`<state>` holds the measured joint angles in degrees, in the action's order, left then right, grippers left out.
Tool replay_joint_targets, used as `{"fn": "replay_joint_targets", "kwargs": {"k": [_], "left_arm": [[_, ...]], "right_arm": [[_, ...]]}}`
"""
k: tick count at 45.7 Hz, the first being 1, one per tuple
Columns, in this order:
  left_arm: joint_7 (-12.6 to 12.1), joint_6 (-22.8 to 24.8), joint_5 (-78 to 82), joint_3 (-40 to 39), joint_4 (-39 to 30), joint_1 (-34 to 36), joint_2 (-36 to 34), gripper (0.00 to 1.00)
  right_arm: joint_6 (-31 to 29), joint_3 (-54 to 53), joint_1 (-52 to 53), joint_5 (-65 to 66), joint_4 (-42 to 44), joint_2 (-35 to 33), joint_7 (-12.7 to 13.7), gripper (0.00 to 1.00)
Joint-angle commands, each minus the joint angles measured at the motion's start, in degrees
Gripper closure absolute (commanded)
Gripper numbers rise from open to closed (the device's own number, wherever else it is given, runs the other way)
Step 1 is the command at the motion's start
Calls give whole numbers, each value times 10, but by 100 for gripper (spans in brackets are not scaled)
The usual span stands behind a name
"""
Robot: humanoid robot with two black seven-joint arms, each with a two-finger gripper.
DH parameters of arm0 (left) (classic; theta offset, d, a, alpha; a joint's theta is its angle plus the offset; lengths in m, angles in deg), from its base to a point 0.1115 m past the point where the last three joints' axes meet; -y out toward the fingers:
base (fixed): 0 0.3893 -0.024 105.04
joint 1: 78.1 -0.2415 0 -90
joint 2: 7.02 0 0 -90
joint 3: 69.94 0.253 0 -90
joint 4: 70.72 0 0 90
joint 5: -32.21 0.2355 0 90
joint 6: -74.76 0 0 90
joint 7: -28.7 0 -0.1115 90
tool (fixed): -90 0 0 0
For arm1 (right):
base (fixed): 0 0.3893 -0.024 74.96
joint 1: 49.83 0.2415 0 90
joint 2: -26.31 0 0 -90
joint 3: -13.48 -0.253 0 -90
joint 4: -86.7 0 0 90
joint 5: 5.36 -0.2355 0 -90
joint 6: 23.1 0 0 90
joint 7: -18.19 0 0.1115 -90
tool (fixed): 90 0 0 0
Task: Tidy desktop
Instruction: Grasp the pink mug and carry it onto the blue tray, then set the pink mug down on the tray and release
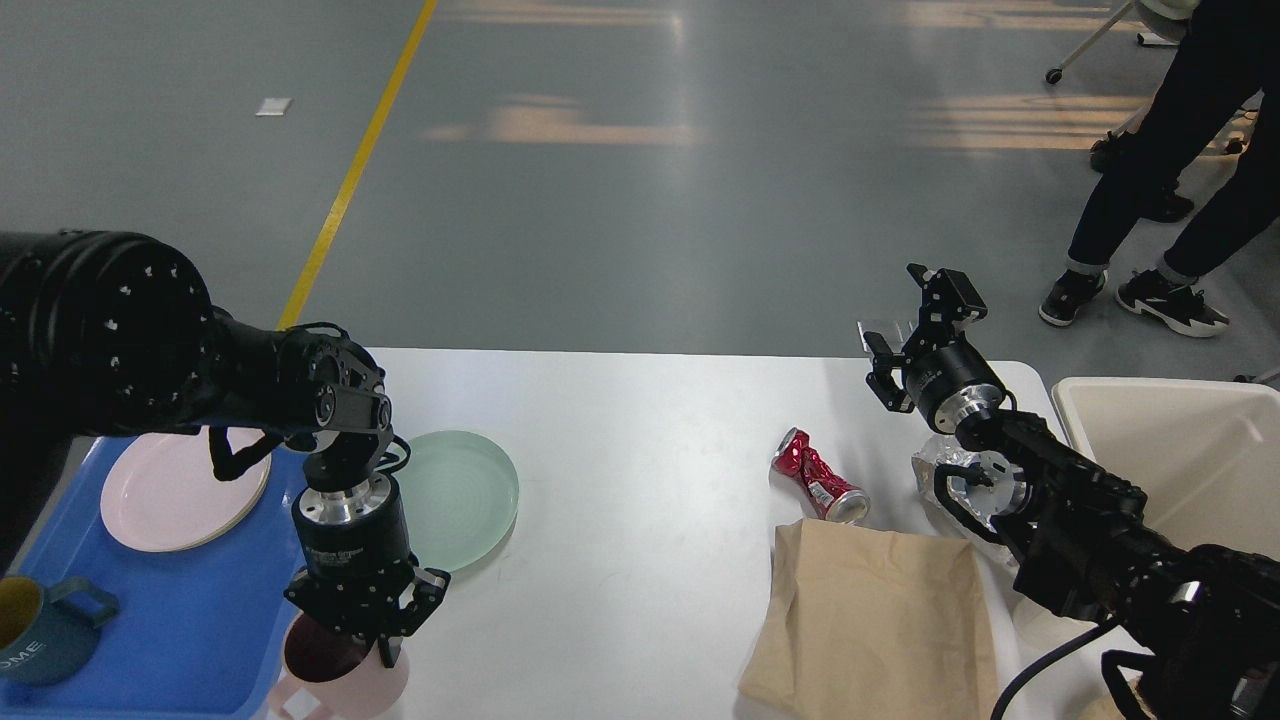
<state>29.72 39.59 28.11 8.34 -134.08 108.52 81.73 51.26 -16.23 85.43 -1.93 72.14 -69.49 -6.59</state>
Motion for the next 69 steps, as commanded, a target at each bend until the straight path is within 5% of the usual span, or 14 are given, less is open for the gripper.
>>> {"fn": "replay_joint_targets", "kwargs": {"k": [1, 19, 34, 69], "left_arm": [[4, 2, -2, -1, -4, 46, -20, 100], [6, 2, 4, 21, 5, 91, -161, 100], [3, 2, 8, 63, 146, -34, -249, 99], [4, 2, 7, 25, 199, -170, -228, 98]], "right_arm": [[0, 0, 0, 0, 0, 0, 0, 0], [0, 0, 0, 0, 0, 0, 0, 0], [0, 0, 0, 0, 0, 0, 0, 0], [0, 0, 0, 0, 0, 0, 0, 0]]}}
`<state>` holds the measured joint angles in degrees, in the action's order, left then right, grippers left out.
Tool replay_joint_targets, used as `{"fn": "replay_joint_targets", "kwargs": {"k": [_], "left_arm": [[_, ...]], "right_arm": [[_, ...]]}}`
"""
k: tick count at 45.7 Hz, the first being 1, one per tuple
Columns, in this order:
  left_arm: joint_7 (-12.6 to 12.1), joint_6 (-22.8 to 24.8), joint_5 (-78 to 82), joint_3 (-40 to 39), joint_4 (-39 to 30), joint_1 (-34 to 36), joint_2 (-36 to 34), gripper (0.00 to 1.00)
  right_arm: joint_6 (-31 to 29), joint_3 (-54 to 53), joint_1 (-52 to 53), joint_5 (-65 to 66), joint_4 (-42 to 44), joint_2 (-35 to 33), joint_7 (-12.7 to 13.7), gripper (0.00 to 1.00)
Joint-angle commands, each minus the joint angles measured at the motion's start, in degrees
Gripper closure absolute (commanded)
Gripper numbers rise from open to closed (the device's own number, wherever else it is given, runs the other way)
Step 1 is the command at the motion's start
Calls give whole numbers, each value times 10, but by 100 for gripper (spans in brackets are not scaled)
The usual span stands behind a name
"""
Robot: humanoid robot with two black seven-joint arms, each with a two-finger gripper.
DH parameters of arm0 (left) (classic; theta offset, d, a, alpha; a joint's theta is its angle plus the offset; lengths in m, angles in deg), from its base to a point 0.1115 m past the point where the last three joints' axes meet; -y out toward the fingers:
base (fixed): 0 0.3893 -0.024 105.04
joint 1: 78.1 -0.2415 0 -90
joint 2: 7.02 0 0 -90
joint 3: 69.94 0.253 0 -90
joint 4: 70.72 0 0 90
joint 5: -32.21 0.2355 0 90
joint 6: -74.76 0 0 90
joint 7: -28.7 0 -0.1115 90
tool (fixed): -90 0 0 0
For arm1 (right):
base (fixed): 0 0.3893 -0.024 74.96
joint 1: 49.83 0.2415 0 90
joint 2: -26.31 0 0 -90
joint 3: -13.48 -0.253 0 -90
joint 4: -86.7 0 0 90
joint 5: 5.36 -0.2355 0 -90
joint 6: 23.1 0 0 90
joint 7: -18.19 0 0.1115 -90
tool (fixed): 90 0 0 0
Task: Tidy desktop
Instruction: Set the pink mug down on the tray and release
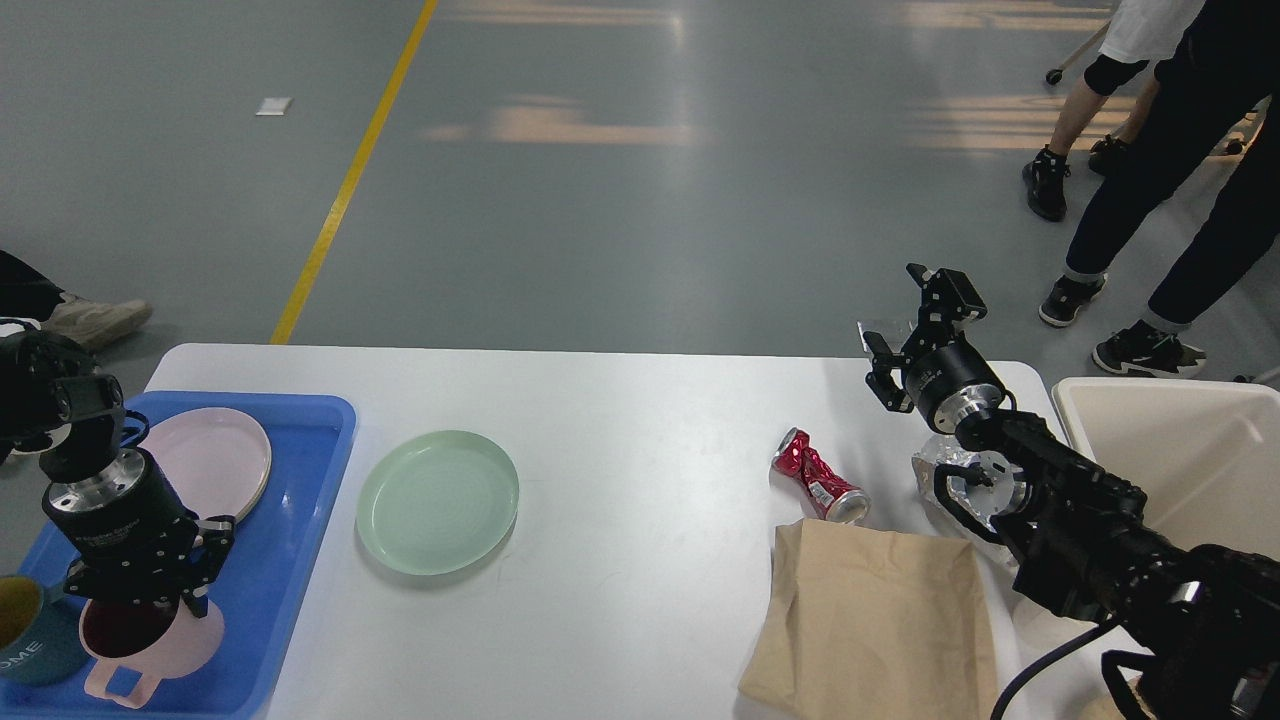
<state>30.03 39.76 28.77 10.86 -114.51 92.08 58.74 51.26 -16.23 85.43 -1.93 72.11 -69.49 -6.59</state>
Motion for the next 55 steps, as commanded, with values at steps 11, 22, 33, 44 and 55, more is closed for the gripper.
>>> {"fn": "replay_joint_targets", "kwargs": {"k": [11, 22, 33, 44, 55], "left_arm": [[0, 0, 0, 0, 5, -6, 2, 95], [0, 0, 0, 1, 5, -6, 3, 73], [0, 0, 1, 2, 5, -7, 2, 62], [0, 0, 0, 0, -8, 23, 2, 25], [-1, 0, -1, 12, -48, 152, 6, 5]], "right_arm": [[0, 0, 0, 0, 0, 0, 0, 0], [0, 0, 0, 0, 0, 0, 0, 0], [0, 0, 0, 0, 1, 0, 0, 0], [0, 0, 0, 0, 0, 0, 0, 0], [0, 0, 0, 0, 0, 0, 0, 0]]}}
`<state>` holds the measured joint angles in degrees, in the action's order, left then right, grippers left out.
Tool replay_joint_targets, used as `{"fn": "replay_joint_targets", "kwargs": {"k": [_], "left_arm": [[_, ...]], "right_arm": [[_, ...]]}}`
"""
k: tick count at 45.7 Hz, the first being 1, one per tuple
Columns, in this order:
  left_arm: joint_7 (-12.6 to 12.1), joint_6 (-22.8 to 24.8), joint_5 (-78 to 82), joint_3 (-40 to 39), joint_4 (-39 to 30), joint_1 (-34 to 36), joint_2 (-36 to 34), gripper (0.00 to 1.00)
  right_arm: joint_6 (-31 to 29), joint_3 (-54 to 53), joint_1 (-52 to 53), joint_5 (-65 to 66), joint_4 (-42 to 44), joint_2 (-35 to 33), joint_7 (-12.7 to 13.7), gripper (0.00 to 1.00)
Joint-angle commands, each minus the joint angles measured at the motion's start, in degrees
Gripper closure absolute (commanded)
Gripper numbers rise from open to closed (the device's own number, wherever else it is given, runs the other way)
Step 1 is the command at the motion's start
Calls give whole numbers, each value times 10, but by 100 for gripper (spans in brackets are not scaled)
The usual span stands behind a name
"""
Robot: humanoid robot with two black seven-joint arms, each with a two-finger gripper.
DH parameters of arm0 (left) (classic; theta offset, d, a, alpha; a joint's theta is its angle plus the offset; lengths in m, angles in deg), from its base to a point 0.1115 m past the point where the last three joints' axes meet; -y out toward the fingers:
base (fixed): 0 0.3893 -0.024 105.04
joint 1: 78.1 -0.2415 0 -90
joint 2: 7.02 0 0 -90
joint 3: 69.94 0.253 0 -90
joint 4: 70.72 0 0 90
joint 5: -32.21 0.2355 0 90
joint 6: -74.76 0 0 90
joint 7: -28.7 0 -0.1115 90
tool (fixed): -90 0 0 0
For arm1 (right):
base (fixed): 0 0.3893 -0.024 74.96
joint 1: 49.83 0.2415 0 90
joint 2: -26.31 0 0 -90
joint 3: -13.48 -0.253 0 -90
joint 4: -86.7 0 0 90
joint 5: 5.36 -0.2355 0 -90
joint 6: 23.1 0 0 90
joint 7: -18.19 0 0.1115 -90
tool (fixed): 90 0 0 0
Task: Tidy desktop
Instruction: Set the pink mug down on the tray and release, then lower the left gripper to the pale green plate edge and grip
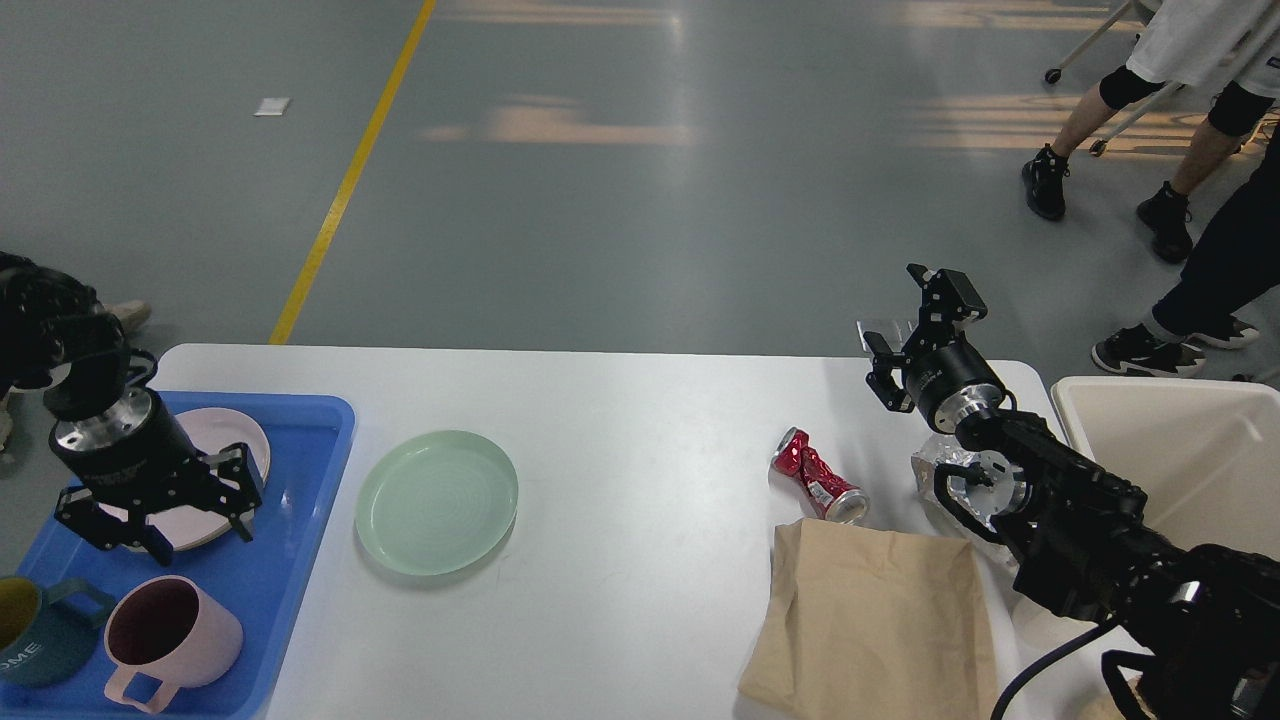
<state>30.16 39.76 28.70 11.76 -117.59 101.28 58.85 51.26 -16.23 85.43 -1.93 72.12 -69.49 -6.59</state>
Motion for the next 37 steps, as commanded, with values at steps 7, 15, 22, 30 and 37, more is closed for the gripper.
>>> {"fn": "replay_joint_targets", "kwargs": {"k": [7, 15, 22, 30, 37], "left_arm": [[-2, 0, 10, 20, -20, 133, 92, 5], [0, 0, 75, 15, -21, 163, 198, 5], [6, 0, 115, 8, -21, 157, 273, 5], [3, -30, 153, 0, -16, 112, 336, 5], [-3, -145, 152, 0, -3, 60, 343, 5]], "right_arm": [[0, 0, 0, 0, 0, 0, 0, 0], [0, 0, 0, 0, 1, 0, 0, 0], [0, 0, 0, 0, 0, 0, 0, 0], [0, 0, 0, 0, 0, 0, 0, 0], [0, 0, 0, 0, 1, 0, 0, 0]]}}
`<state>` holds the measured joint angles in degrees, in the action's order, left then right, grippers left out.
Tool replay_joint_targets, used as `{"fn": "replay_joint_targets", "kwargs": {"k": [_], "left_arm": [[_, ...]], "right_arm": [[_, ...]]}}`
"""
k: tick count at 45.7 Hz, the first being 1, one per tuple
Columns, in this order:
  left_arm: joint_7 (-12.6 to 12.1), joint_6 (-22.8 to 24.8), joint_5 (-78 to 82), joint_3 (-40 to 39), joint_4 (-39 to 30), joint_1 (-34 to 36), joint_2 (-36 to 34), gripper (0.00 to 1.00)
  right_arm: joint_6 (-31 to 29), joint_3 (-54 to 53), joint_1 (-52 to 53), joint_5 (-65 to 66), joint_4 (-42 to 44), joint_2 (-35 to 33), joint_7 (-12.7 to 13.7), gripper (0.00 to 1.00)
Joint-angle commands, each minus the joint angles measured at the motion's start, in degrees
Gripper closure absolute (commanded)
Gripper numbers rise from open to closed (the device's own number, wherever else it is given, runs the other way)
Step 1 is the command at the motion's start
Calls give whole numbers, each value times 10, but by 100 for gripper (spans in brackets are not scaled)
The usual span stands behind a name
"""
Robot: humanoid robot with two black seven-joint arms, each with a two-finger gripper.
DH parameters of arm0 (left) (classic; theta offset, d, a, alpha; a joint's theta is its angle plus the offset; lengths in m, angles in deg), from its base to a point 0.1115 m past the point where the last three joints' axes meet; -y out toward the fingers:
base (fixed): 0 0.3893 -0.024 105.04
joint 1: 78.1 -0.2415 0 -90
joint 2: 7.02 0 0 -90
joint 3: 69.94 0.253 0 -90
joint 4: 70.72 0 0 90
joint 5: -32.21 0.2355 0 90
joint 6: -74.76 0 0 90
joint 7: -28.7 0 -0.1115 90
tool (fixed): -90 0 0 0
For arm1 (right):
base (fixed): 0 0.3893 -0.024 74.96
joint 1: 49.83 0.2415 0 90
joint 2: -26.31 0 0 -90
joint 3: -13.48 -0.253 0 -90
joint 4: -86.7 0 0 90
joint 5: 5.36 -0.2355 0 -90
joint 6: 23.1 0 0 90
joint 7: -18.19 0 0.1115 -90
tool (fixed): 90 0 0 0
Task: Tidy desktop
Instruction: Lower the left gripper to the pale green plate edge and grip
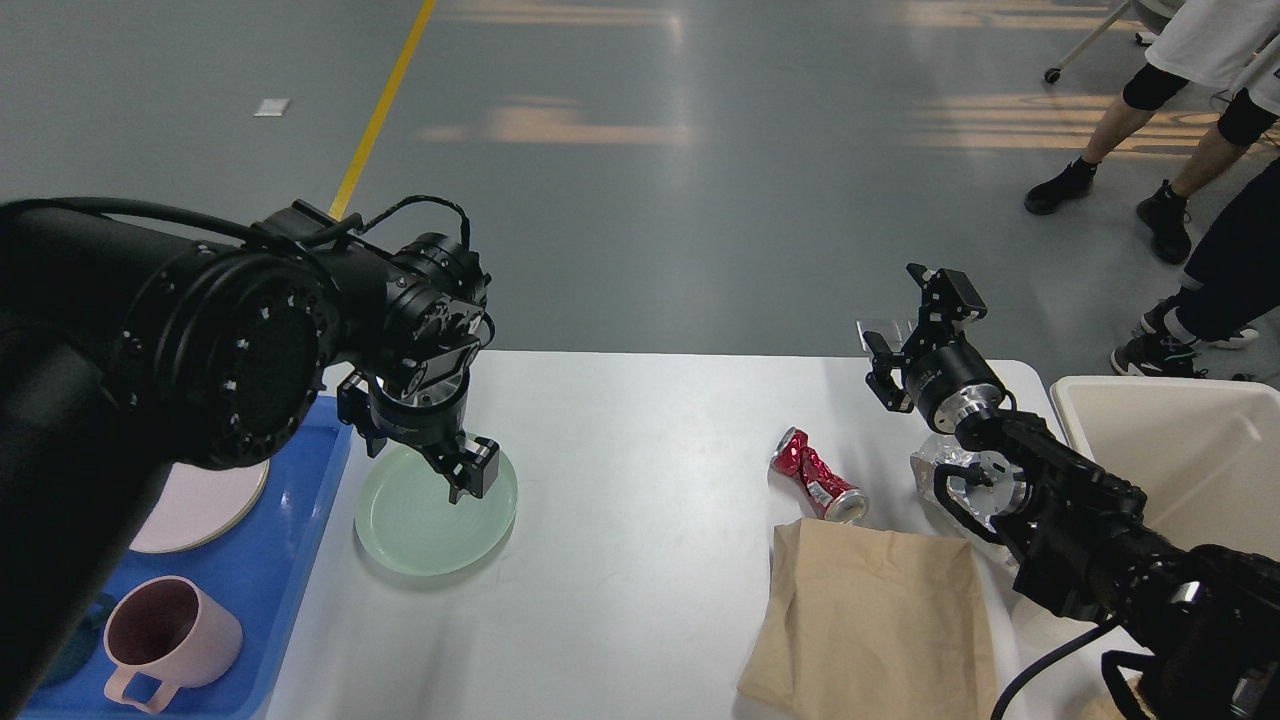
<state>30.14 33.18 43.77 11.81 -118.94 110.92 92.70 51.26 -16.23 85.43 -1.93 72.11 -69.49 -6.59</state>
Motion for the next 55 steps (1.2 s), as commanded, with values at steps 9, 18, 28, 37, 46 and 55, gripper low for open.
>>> {"fn": "replay_joint_targets", "kwargs": {"k": [9, 18, 28, 37, 46, 55], "left_arm": [[-9, -191, 0, -7, 50, -93, 0, 5], [-12, -249, -8, -24, 53, -135, 1, 5], [-22, -293, -10, -55, 76, -181, 2, 5], [-24, -315, -56, -76, 91, -209, 2, 6], [-51, -316, -94, -77, 95, -226, 1, 6], [-63, -316, -107, -77, 105, -245, 1, 6]], "right_arm": [[0, 0, 0, 0, 0, 0, 0, 0], [0, 0, 0, 0, 0, 0, 0, 0], [0, 0, 0, 0, 0, 0, 0, 0], [0, 0, 0, 0, 0, 0, 0, 0], [0, 0, 0, 0, 0, 0, 0, 0], [0, 0, 0, 0, 0, 0, 0, 0]]}}
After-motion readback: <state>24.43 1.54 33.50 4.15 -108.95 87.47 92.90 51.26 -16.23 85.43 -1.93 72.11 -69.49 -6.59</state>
